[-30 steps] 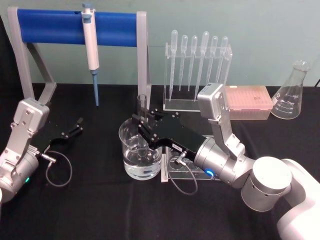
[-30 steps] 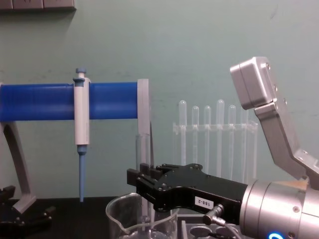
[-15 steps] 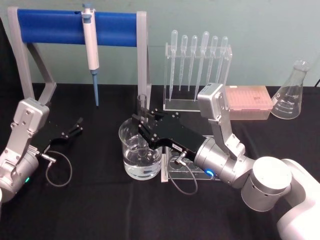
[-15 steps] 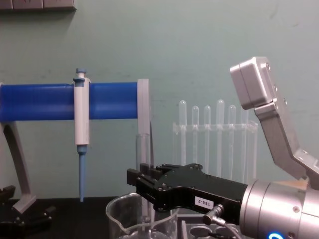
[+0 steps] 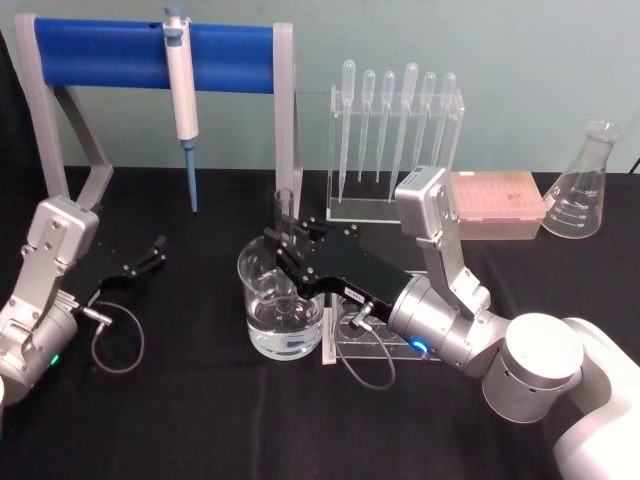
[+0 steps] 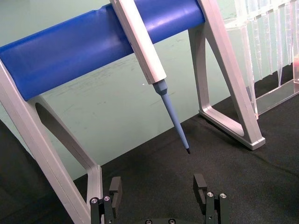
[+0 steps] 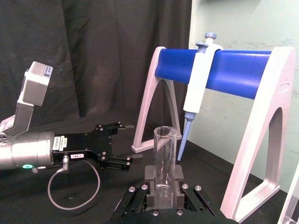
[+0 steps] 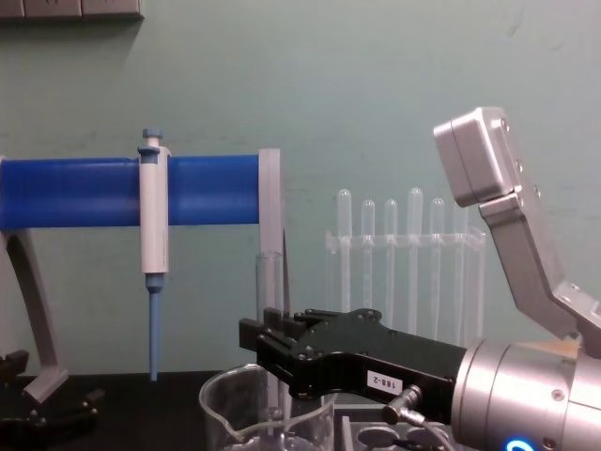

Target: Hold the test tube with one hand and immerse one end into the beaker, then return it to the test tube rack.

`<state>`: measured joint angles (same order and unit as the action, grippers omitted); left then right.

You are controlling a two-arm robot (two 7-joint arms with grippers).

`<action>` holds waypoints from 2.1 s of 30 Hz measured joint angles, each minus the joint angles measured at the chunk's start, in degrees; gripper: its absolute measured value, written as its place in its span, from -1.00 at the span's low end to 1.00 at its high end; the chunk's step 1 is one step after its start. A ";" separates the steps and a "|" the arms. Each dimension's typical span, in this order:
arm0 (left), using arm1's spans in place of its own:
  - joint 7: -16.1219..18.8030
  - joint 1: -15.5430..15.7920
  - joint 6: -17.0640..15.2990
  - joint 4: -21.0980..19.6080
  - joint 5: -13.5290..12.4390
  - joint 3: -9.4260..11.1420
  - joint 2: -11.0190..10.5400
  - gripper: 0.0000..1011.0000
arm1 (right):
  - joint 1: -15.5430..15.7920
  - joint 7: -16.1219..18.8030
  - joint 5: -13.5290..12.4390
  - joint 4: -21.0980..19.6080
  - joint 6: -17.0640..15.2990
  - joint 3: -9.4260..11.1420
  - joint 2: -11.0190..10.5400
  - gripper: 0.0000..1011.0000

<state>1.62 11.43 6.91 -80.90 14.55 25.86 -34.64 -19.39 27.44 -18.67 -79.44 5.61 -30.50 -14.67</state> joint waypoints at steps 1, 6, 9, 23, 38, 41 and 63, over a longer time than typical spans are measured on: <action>0.00 0.00 0.00 0.00 0.00 0.00 0.00 0.98 | 0.00 0.00 0.00 0.00 0.00 0.00 0.00 -0.55; 0.00 0.00 0.00 0.00 0.00 0.00 0.00 0.98 | 0.00 0.00 0.00 0.00 0.00 0.00 0.00 -0.55; 0.00 0.00 0.00 0.00 0.00 0.00 0.00 0.98 | 0.00 0.00 0.00 0.00 0.00 0.00 0.00 -0.55; 0.00 0.00 0.00 0.00 0.00 0.00 0.00 0.98 | 0.00 0.00 0.00 0.00 0.00 0.00 0.00 -0.55; 0.00 0.00 0.00 0.00 0.00 0.00 0.00 0.98 | 0.00 0.00 0.00 0.00 0.00 0.00 0.00 -0.55; 0.00 0.00 0.00 0.00 0.00 0.00 0.00 0.98 | 0.00 0.00 0.00 0.00 0.00 0.00 0.00 -0.55; 0.00 0.00 0.00 0.00 0.00 0.00 0.00 0.98 | 0.00 0.00 0.00 0.00 0.00 0.00 0.00 -0.55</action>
<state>1.62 11.43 6.91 -80.90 14.55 25.86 -34.64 -19.39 27.44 -18.67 -79.44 5.61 -30.50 -14.67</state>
